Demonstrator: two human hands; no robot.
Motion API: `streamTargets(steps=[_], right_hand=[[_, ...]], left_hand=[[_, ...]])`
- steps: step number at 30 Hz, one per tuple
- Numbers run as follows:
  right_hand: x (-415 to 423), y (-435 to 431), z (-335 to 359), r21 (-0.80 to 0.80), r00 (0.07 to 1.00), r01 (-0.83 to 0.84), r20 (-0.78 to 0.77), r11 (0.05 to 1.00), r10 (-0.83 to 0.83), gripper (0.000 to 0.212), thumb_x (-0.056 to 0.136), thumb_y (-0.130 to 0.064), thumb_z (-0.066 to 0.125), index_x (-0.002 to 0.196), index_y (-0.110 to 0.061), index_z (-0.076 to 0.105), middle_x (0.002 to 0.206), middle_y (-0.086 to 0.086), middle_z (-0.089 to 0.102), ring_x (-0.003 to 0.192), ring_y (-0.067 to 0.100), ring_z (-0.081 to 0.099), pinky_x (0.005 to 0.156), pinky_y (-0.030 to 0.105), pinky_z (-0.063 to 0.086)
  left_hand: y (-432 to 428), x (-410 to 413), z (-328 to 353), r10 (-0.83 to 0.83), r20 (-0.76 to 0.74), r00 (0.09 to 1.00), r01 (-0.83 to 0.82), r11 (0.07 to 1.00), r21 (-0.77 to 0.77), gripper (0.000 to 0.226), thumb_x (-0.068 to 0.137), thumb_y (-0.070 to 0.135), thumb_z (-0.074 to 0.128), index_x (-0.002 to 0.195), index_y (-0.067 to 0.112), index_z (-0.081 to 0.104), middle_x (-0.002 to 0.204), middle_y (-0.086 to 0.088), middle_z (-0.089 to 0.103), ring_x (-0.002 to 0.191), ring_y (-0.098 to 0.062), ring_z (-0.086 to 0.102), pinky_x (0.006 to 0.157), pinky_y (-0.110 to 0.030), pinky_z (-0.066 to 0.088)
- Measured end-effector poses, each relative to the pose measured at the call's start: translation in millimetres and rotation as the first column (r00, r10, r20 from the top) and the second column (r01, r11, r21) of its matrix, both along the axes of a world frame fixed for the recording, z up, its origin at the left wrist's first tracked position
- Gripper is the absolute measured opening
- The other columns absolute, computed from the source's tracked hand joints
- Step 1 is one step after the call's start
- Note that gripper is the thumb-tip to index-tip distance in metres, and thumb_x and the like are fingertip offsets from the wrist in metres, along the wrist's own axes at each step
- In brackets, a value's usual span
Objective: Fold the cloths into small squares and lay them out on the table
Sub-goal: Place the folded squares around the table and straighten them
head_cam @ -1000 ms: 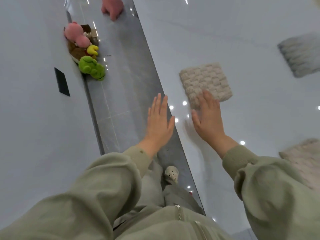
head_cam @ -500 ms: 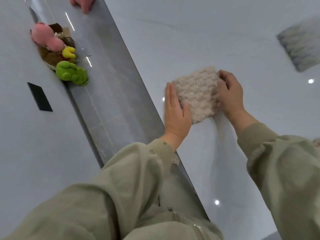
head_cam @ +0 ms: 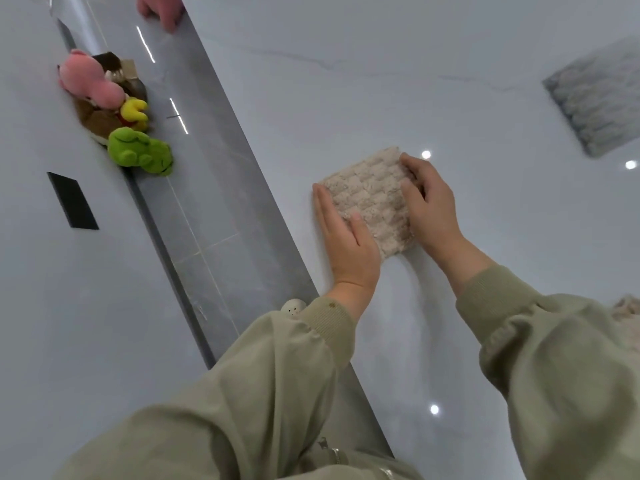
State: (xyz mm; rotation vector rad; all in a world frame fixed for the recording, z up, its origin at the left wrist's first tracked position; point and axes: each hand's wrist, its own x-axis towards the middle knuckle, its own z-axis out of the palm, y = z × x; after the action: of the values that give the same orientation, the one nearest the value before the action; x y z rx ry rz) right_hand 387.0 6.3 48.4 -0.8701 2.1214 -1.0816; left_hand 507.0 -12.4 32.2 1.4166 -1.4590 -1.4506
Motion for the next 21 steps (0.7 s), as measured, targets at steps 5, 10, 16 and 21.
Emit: streamTargets(steps=[5, 10, 16, 21], right_hand=[[-12, -1, 8, -0.042, 0.999, -0.011, 0.035, 0.999, 0.012, 0.046, 0.087, -0.015, 0.041, 0.132, -0.008, 0.051, 0.127, -0.005, 0.054, 0.116, 0.002, 0.05, 0.096, 0.007, 0.037], [-10, -12, 10, -0.048, 0.996, -0.049, 0.073, 0.998, 0.053, 0.048, 0.086, -0.018, 0.04, 0.132, -0.008, 0.051, 0.126, -0.006, 0.054, 0.119, 0.004, 0.049, 0.098, 0.008, 0.037], [2, -16, 7, -0.037, 0.999, -0.023, 0.043, 0.999, 0.024, 0.043, 0.09, -0.019, 0.041, 0.131, -0.011, 0.052, 0.125, -0.008, 0.055, 0.117, 0.003, 0.05, 0.099, 0.01, 0.038], [0, -6, 11, 0.051, 0.987, -0.022, -0.158, 0.998, 0.029, 0.042, 0.096, -0.025, 0.039, 0.136, -0.013, 0.047, 0.145, 0.0, 0.044, 0.133, 0.01, 0.038, 0.105, 0.016, 0.028]], left_hand=[[1, -2, 4, 0.034, -0.024, 0.999, -0.034, 0.999, -0.004, 0.064, 0.093, 0.019, 0.031, 0.15, 0.009, 0.003, 0.158, -0.002, 0.003, 0.144, -0.005, 0.004, 0.118, -0.022, 0.009], [1, -4, 1, 0.059, -0.027, 0.998, -0.06, 0.998, -0.018, 0.065, 0.092, 0.017, 0.032, 0.149, 0.006, 0.004, 0.158, -0.006, 0.004, 0.143, -0.003, 0.004, 0.117, -0.019, 0.008], [2, -6, 0, 0.055, 0.039, 0.998, -0.052, 0.995, -0.084, 0.063, 0.092, 0.015, 0.033, 0.148, 0.001, 0.007, 0.158, -0.011, 0.006, 0.141, -0.003, 0.004, 0.113, -0.01, 0.005], [-23, 21, 4, -0.152, 0.231, 0.961, 0.208, 0.949, -0.239, 0.061, 0.089, 0.018, 0.036, 0.148, 0.01, 0.022, 0.157, -0.005, 0.015, 0.145, -0.013, 0.004, 0.119, -0.038, 0.007]])
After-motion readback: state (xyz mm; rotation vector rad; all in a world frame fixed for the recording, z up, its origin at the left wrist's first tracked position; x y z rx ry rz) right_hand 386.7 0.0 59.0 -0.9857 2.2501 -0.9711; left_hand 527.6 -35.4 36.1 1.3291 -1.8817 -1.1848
